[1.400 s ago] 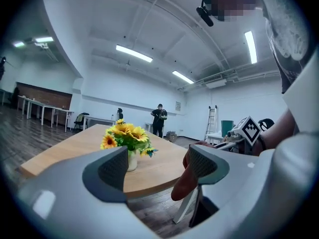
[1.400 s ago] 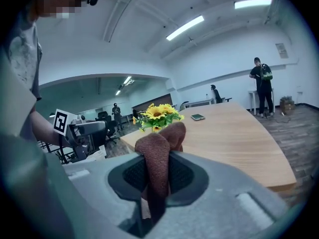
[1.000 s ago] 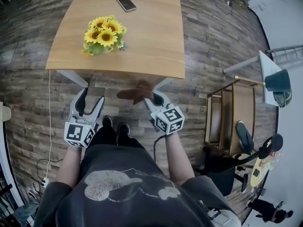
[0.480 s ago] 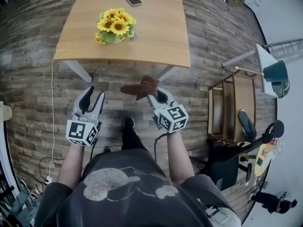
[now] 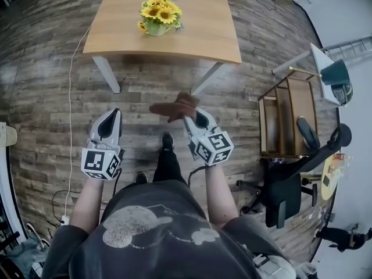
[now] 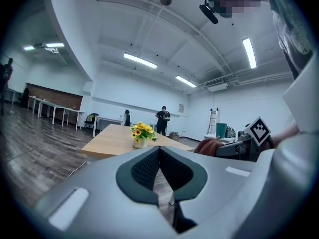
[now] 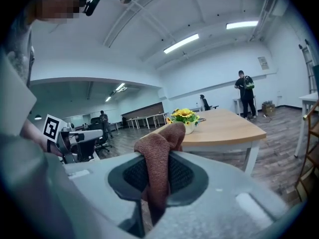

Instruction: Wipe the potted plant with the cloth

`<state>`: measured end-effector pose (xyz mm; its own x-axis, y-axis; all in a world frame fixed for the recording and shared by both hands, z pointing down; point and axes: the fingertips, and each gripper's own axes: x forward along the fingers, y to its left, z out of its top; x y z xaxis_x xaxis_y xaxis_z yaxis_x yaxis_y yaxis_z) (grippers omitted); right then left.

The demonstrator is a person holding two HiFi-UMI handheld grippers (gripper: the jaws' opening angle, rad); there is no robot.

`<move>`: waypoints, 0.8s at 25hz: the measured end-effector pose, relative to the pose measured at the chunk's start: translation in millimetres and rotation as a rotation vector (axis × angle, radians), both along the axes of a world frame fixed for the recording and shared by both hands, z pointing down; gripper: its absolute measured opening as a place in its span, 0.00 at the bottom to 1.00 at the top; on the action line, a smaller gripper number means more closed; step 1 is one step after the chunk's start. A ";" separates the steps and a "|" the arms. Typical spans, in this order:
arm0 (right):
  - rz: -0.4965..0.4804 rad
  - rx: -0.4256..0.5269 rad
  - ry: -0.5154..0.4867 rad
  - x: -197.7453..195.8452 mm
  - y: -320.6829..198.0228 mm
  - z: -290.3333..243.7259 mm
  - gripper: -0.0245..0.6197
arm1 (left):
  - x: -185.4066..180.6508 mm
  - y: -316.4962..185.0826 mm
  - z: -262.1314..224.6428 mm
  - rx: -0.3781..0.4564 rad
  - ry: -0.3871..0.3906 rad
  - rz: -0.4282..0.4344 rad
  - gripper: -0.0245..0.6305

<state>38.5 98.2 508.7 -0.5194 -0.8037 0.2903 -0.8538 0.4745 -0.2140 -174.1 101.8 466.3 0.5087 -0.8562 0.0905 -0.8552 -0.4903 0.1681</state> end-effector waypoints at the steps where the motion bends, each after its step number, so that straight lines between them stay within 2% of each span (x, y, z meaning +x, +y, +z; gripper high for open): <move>1: 0.008 0.004 0.002 -2.7 8.2 -1.4 0.12 | -3.0 7.8 0.4 0.001 -0.004 0.006 0.07; 12: 0.036 0.032 0.063 -27.4 83.5 -15.2 0.12 | -24.4 69.8 4.2 -0.001 0.013 0.049 0.07; 20: 0.060 0.059 0.078 -20.8 119.0 -23.5 0.11 | -6.1 96.4 -3.9 0.023 0.017 0.082 0.07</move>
